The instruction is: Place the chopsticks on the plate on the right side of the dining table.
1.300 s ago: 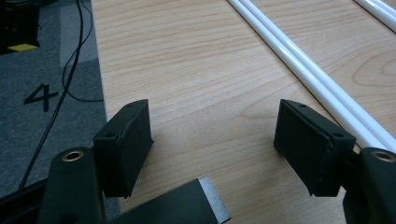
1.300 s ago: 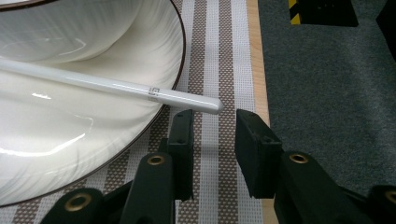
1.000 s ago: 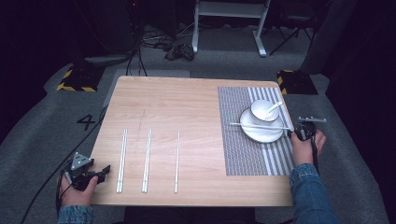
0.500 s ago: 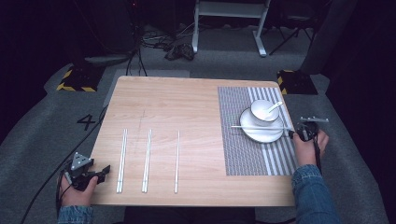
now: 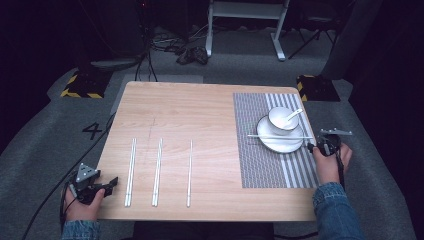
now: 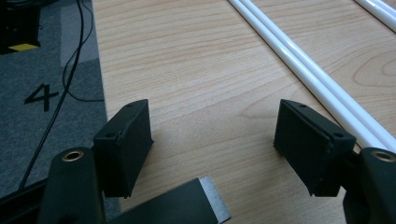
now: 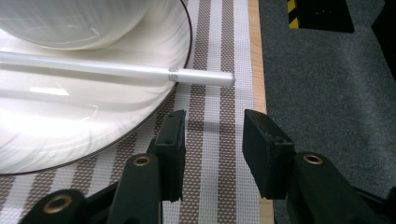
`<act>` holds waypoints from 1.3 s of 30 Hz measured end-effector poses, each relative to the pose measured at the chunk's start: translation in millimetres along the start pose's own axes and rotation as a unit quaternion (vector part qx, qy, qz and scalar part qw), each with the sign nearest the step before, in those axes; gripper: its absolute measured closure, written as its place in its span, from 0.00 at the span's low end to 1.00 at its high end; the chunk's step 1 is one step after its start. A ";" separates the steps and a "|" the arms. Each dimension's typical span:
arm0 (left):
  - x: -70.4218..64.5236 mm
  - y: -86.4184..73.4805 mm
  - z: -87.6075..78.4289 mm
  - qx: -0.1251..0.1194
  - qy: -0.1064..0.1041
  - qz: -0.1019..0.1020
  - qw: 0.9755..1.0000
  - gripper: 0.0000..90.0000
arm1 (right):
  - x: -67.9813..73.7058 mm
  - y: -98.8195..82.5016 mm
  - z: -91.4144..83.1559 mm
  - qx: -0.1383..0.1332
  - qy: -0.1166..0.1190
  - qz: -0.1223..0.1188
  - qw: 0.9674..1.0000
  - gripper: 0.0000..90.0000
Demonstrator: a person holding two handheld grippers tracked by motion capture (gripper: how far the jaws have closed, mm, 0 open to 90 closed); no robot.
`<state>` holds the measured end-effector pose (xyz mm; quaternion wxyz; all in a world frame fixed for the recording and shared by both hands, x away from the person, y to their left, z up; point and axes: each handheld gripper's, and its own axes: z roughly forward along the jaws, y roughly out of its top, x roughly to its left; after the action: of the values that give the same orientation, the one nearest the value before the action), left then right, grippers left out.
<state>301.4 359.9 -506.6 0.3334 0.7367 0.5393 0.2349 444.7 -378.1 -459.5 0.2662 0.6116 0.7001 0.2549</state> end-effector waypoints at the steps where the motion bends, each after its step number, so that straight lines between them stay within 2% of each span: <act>1: -0.1 -0.1 0.0 0.000 0.000 -0.001 1.000 0.30 | 1.7 0.5 -5.8 -0.006 0.004 -0.002 1.000 0.66; 5: -0.2 -0.1 0.0 0.000 0.000 -0.001 1.000 0.30 | 6.2 1.9 -15.0 -0.015 0.012 -0.002 1.000 0.65; 8: -0.1 -0.1 0.0 0.000 0.000 -0.001 1.000 0.30 | 16.4 5.1 -27.6 -0.030 0.023 -0.007 0.999 0.63; 10: -0.1 -0.1 0.0 0.000 0.000 -0.001 1.000 0.30 | 18.4 5.9 -29.7 -0.031 0.025 -0.008 0.999 0.62; 11: -0.2 -0.1 0.0 0.000 0.000 -0.001 1.000 0.30 | 25.0 8.0 -35.9 -0.037 0.032 -0.012 0.999 0.61; 13: -0.1 -0.1 0.0 0.000 0.000 -0.001 1.000 0.30 | 27.2 8.5 -38.0 -0.039 0.035 -0.015 0.999 0.61; 16: -0.3 -0.5 -0.1 -0.001 0.000 -0.002 1.000 0.30 | 45.8 7.8 -48.6 -0.051 0.050 -0.029 0.997 0.57; 17: -0.3 -0.5 -0.1 -0.001 0.000 -0.002 1.000 0.30 | 45.8 7.8 -48.6 -0.051 0.050 -0.029 0.997 0.57; 18: -0.1 -1.5 -0.8 -0.002 0.000 -0.001 1.000 0.30 | 58.1 6.4 -52.4 -0.057 0.062 -0.039 0.996 0.56; 23: -0.2 -2.1 -1.2 -0.003 0.001 -0.001 1.000 0.30 | 90.8 5.5 -60.5 -0.068 0.089 -0.065 0.992 0.53; 24: -0.2 -2.1 -1.2 -0.003 0.001 -0.001 1.000 0.30 | 90.8 5.5 -60.5 -0.068 0.089 -0.065 0.992 0.53; 25: -0.2 -2.0 -1.2 -0.003 0.000 -0.001 1.000 0.30 | 104.5 6.5 -63.2 -0.072 0.102 -0.074 0.989 0.52; 26: -0.2 -2.0 -1.2 -0.003 0.000 -0.001 1.000 0.30 | 104.5 6.5 -63.2 -0.072 0.102 -0.074 0.989 0.52; 27: -0.2 -2.0 -1.2 -0.003 0.000 -0.001 1.000 0.30 | 120.8 8.1 -66.3 -0.075 0.116 -0.088 0.987 0.51; 28: -0.2 -2.0 -1.2 -0.003 0.000 -0.001 1.000 0.30 | 120.8 8.1 -66.3 -0.075 0.116 -0.088 0.987 0.51; 29: -0.2 -2.0 -1.2 -0.003 0.001 -0.001 1.000 0.30 | 133.5 9.6 -68.5 -0.074 0.126 -0.100 0.984 0.50; 30: -0.2 -2.0 -1.2 -0.003 0.001 -0.001 1.000 0.30 | 133.5 9.6 -68.5 -0.074 0.126 -0.100 0.984 0.50; 31: -0.2 -1.9 -1.2 -0.002 0.001 -0.001 1.000 0.30 | 149.4 12.0 -70.9 -0.078 0.139 -0.115 0.981 0.49; 32: -0.4 -1.8 -1.1 -0.003 0.001 -0.002 1.000 0.30 | 149.4 12.0 -70.9 -0.078 0.139 -0.115 0.981 0.49; 33: -1.0 -1.3 -0.6 -0.003 0.003 -0.004 1.000 0.30 | 163.0 13.7 -72.1 -0.077 0.149 -0.125 0.978 0.48; 34: -1.0 -1.3 -0.6 -0.003 0.003 -0.004 1.000 0.30 | 163.0 13.7 -72.1 -0.077 0.149 -0.125 0.978 0.48; 35: -1.4 -0.9 -0.5 -0.002 0.004 -0.005 1.000 0.30 | 174.5 14.8 -72.0 -0.076 0.159 -0.133 0.975 0.48; 37: -2.4 -0.2 -0.3 0.001 0.006 -0.006 1.000 0.29 | 187.3 15.4 -71.6 -0.073 0.168 -0.142 0.973 0.47; 38: -3.0 0.1 -0.1 0.001 0.006 -0.007 1.000 0.29 | 187.3 15.4 -71.6 -0.073 0.168 -0.142 0.973 0.47; 39: -3.3 0.3 -0.4 0.004 0.007 -0.006 1.000 0.29 | 193.4 15.6 -71.2 -0.071 0.172 -0.146 0.972 0.47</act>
<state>300.3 356.8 -506.1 0.3282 0.7332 0.5469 0.2358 385.9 -186.6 -408.8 0.2191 0.4289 0.7973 0.3638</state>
